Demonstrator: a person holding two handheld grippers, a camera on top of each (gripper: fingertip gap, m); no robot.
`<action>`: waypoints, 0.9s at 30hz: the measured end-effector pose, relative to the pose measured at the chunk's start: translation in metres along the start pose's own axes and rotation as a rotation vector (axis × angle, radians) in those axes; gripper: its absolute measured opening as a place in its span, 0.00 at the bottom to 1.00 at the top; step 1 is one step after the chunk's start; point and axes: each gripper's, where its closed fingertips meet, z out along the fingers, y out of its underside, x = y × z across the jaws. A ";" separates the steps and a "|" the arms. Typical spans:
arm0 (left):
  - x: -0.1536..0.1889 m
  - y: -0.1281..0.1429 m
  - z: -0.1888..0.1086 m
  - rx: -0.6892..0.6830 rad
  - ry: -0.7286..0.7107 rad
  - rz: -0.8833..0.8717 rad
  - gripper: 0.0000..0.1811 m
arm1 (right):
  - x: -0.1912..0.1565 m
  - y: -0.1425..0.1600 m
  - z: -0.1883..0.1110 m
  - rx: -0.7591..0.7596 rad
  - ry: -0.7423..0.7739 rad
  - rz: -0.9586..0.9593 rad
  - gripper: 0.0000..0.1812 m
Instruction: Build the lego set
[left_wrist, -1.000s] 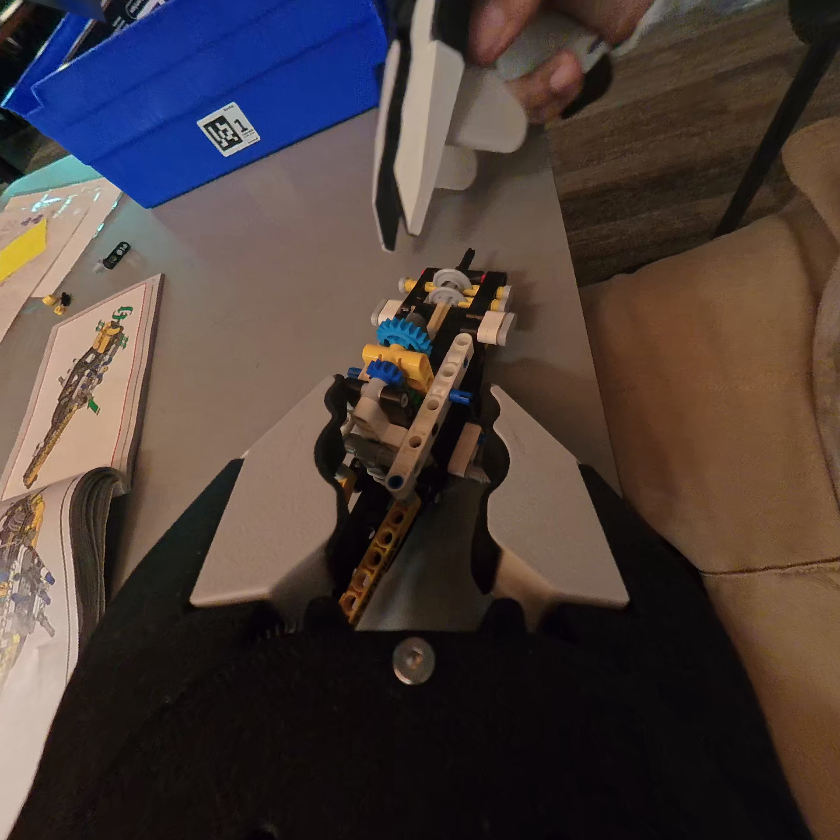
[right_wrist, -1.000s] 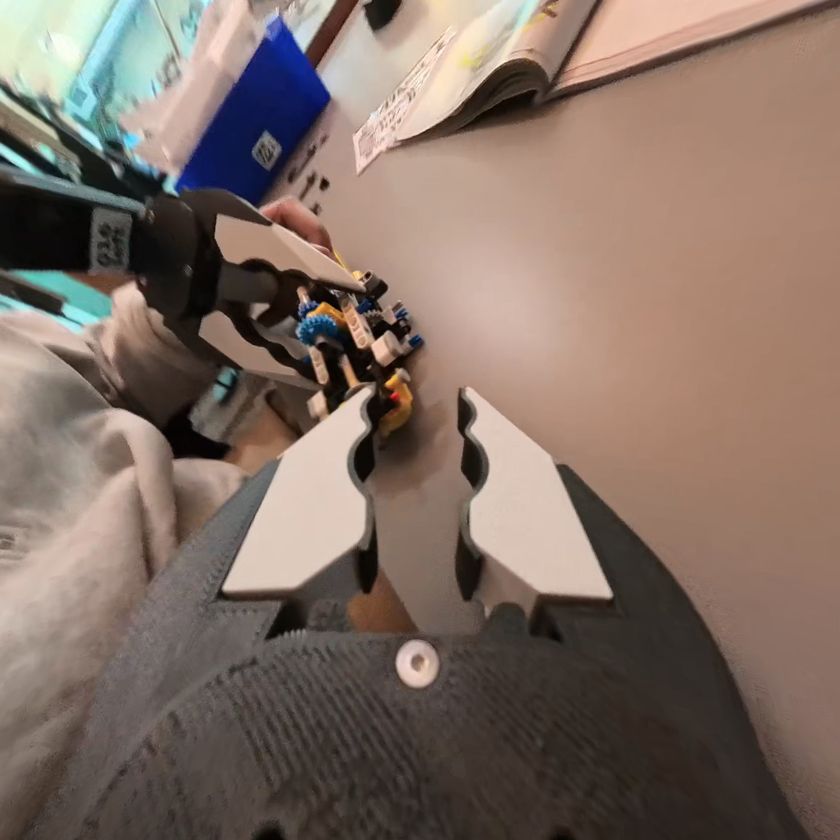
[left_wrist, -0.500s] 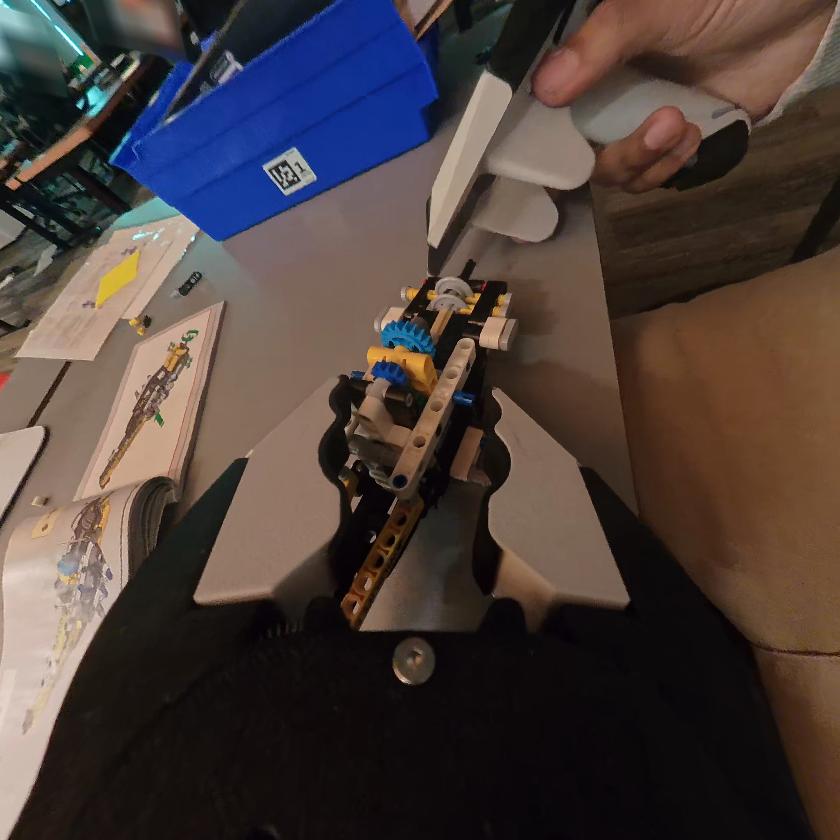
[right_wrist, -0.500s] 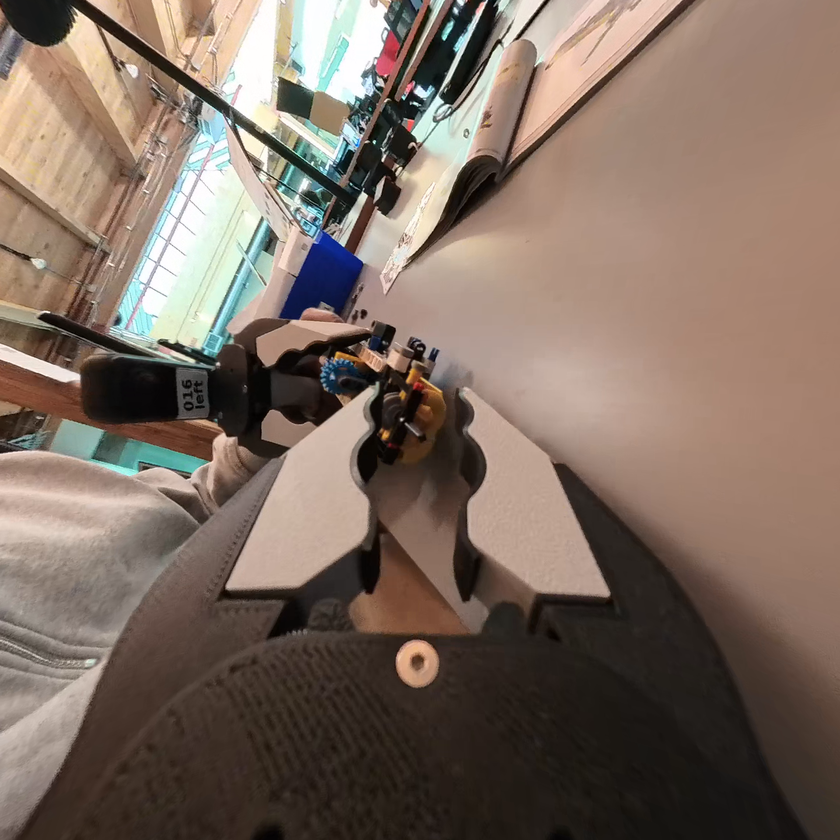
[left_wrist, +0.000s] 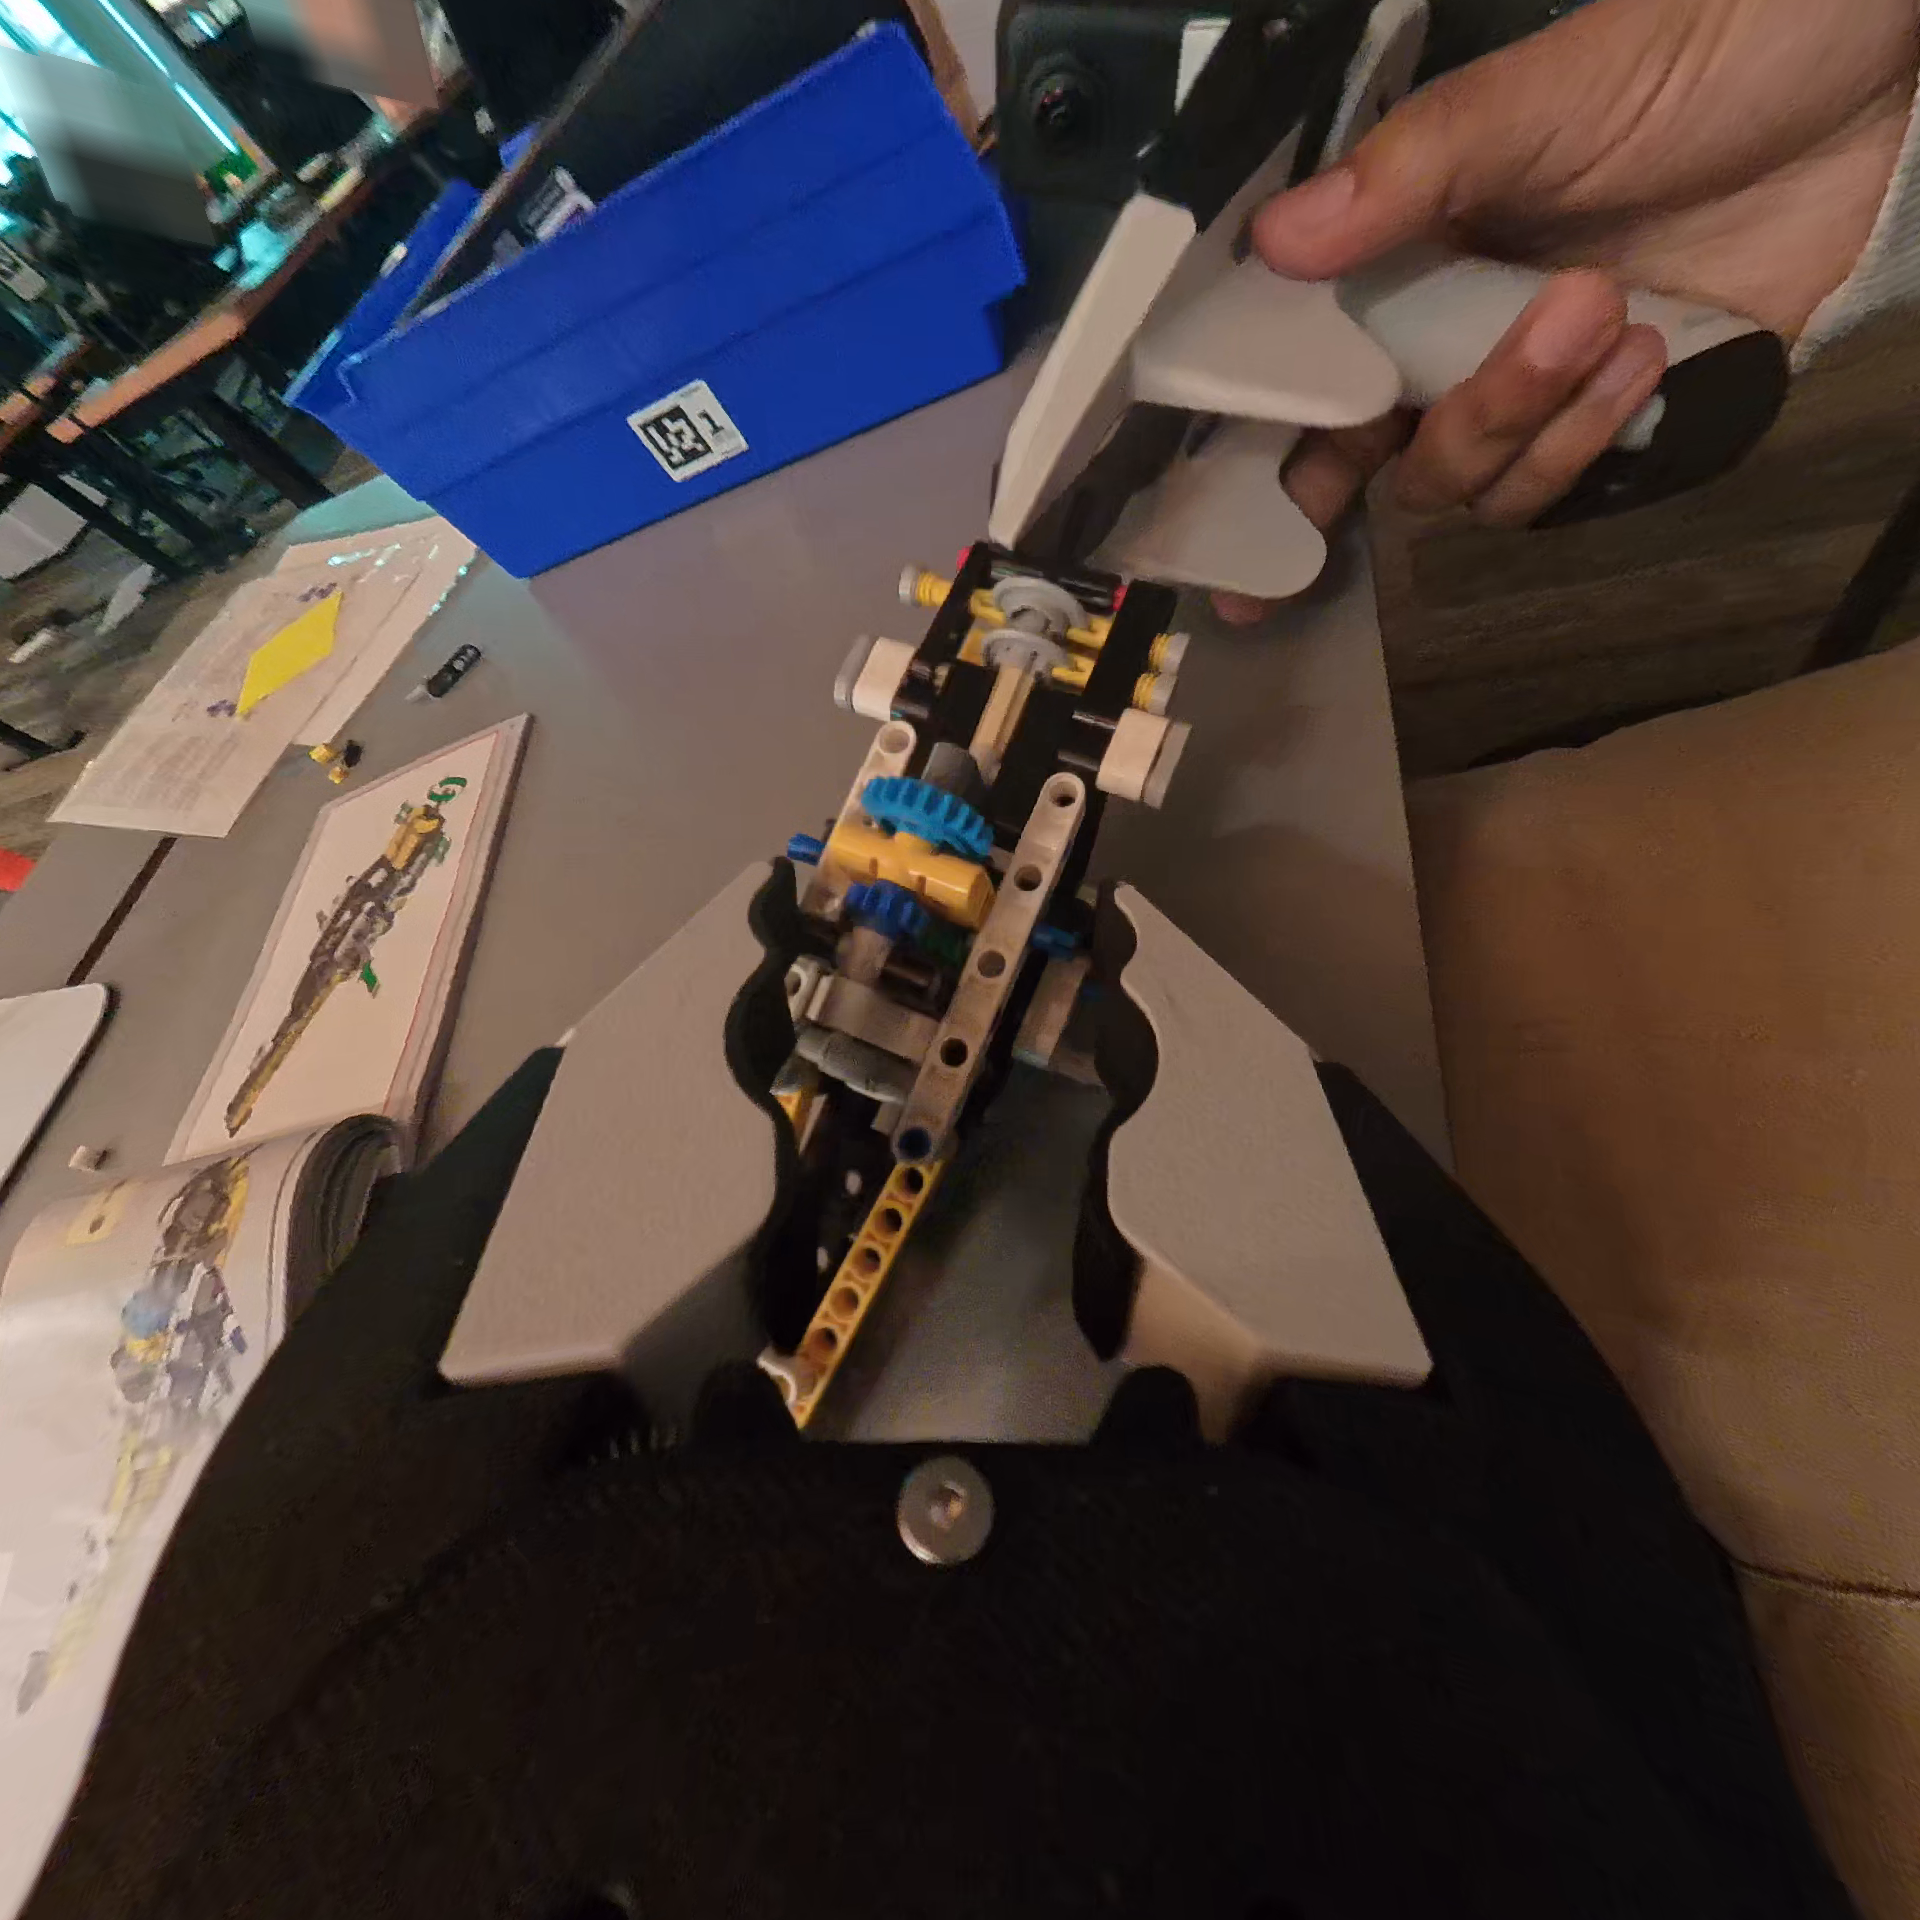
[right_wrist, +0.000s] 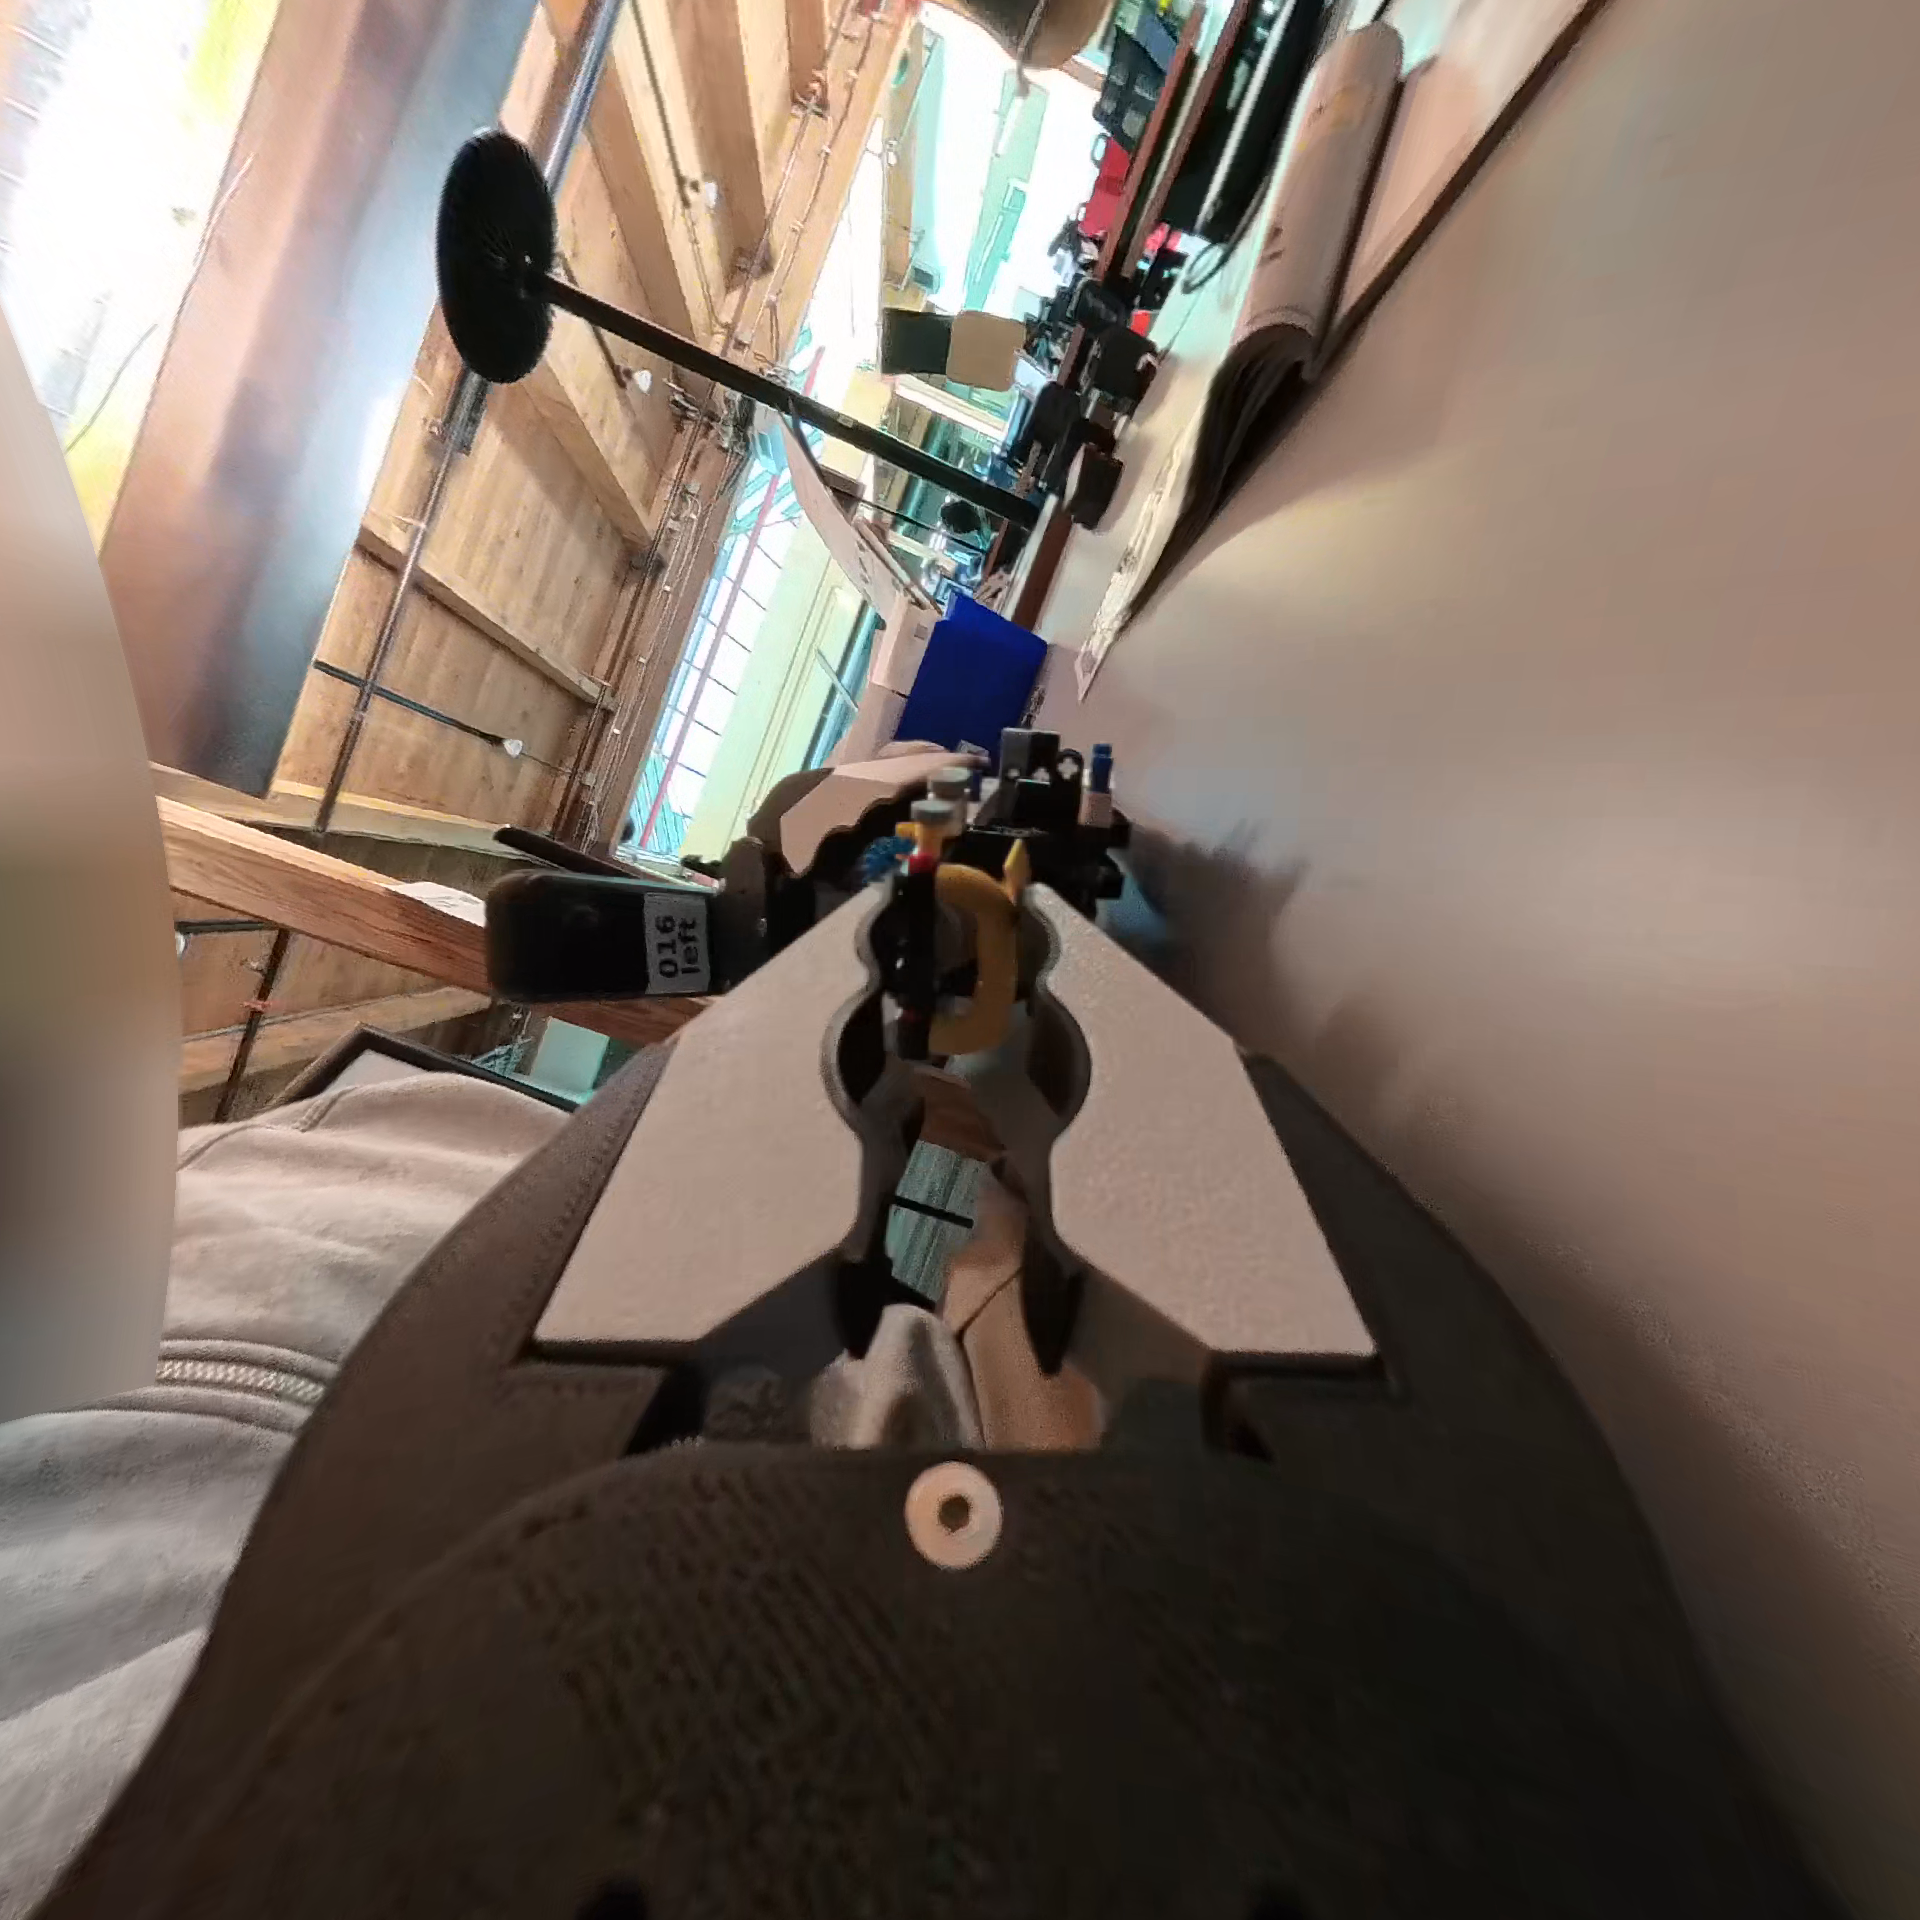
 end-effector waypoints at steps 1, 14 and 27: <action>0.001 0.000 0.001 0.003 0.004 -0.002 0.29 | 0.003 0.001 0.000 -0.006 0.010 0.008 0.11; -0.020 -0.034 -0.010 0.035 0.093 -0.134 0.39 | 0.018 0.002 -0.002 -0.030 0.128 -0.076 0.11; -0.013 -0.034 0.045 -0.221 0.478 -0.050 0.23 | 0.020 0.001 -0.004 -0.037 0.174 -0.124 0.10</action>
